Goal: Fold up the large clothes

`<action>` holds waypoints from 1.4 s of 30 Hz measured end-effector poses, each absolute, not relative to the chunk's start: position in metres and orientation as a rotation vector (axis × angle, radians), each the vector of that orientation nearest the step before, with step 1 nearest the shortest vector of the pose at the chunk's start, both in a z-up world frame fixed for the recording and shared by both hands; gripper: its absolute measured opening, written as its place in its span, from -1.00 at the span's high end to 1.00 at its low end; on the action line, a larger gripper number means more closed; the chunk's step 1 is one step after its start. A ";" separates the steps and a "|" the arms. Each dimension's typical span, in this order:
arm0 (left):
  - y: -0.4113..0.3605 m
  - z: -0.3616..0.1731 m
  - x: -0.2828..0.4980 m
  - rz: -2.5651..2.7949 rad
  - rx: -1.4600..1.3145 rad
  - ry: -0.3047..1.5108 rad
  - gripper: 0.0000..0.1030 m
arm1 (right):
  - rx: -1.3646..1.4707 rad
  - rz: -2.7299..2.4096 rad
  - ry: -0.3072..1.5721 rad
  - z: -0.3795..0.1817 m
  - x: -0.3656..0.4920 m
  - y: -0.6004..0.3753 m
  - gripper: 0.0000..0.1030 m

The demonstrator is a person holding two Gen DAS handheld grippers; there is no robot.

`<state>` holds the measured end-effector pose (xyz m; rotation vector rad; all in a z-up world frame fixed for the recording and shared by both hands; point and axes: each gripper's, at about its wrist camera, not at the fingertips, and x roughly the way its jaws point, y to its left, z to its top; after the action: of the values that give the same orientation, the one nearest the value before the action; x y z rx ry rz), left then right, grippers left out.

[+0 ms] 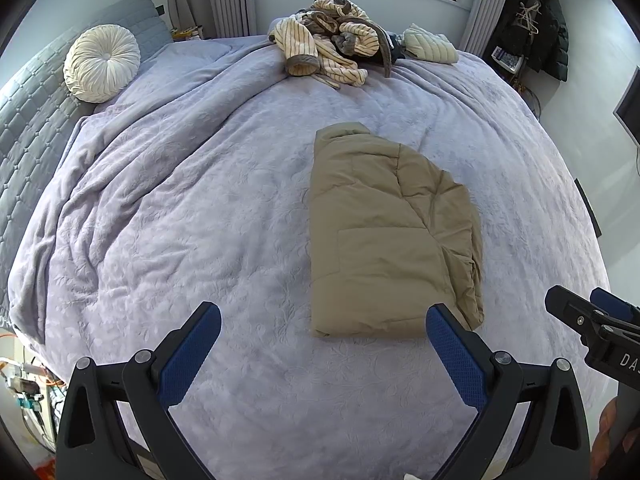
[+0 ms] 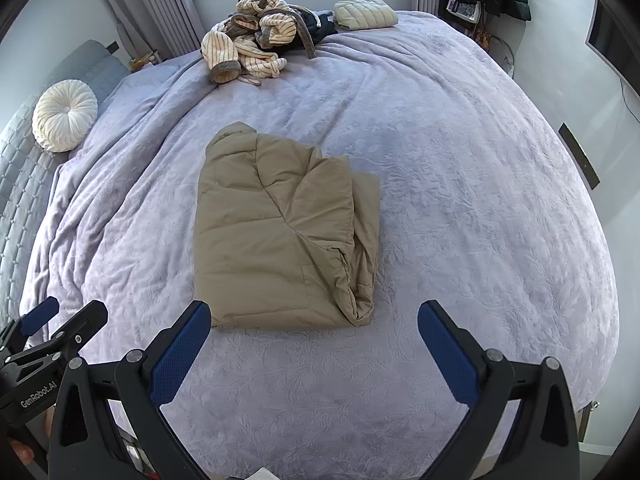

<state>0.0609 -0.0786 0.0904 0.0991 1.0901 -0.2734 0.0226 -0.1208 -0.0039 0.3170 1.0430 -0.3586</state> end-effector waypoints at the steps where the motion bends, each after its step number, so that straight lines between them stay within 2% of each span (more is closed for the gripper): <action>1: -0.078 0.091 0.061 -0.275 0.099 1.091 -1.00 | 0.318 -0.358 1.043 -0.004 0.023 -0.120 -1.00; 42: -0.079 0.089 0.064 -0.279 0.105 1.090 -1.00 | 0.314 -0.362 1.048 -0.002 0.023 -0.122 -1.00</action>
<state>0.0641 -0.0789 0.0891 0.1046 1.0904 -0.2788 0.0230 -0.1215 -0.0025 0.3141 1.0478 -0.3615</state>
